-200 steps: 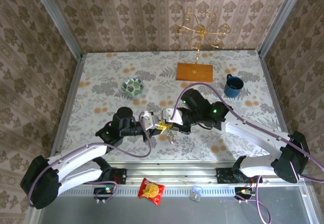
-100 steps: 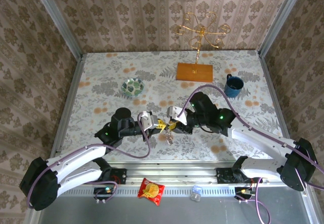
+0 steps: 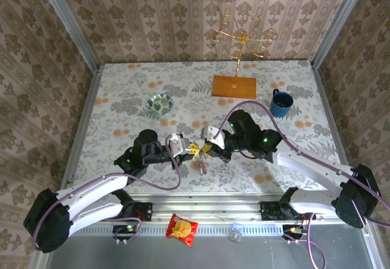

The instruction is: Put the keys on the keyring

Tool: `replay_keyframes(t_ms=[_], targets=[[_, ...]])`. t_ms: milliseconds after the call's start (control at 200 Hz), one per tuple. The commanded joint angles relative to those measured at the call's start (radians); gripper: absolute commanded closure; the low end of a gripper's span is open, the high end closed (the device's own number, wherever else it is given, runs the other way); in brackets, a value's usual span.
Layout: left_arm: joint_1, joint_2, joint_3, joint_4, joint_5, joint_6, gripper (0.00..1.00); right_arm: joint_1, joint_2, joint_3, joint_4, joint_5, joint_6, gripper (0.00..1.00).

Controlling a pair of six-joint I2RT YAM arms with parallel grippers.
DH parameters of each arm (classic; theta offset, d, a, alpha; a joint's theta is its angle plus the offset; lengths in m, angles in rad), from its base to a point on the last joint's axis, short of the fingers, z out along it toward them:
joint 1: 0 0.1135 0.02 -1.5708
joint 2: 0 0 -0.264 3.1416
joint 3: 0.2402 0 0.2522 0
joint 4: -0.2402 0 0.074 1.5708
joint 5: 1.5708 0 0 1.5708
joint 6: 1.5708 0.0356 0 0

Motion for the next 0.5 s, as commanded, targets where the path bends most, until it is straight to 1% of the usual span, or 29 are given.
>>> replay_keyframes(t_ms=[0, 85, 230, 285, 320, 400, 495], targets=[[-0.002, 0.0, 0.0, 0.046, 0.038, -0.008, 1.0, -0.016, 0.035, -0.02, -0.004, -0.023, 0.017, 1.0], [-0.001, 0.003, 0.0, 0.053, 0.056, -0.007, 1.0, -0.021, 0.03, -0.02, 0.008, -0.049, 0.023, 1.0], [-0.001, 0.011, -0.002, 0.067, 0.065, -0.01, 1.0, -0.027, 0.021, -0.024, 0.035, -0.057, 0.032, 1.0], [-0.002, 0.015, -0.003, 0.076, 0.067, -0.013, 1.0, -0.029, 0.024, -0.02, 0.036, -0.062, 0.035, 0.88], [-0.003, 0.018, -0.003, 0.081, 0.068, -0.016, 1.0, -0.033, 0.021, -0.019, 0.039, -0.071, 0.037, 0.83], [-0.003, 0.022, -0.012, 0.105, 0.067, -0.028, 1.0, -0.04, 0.0, -0.034, 0.072, -0.106, 0.049, 0.78], [-0.004, 0.03, -0.041, 0.183, 0.059, -0.07, 1.0, -0.045, -0.038, -0.079, 0.158, -0.143, 0.072, 0.77]])
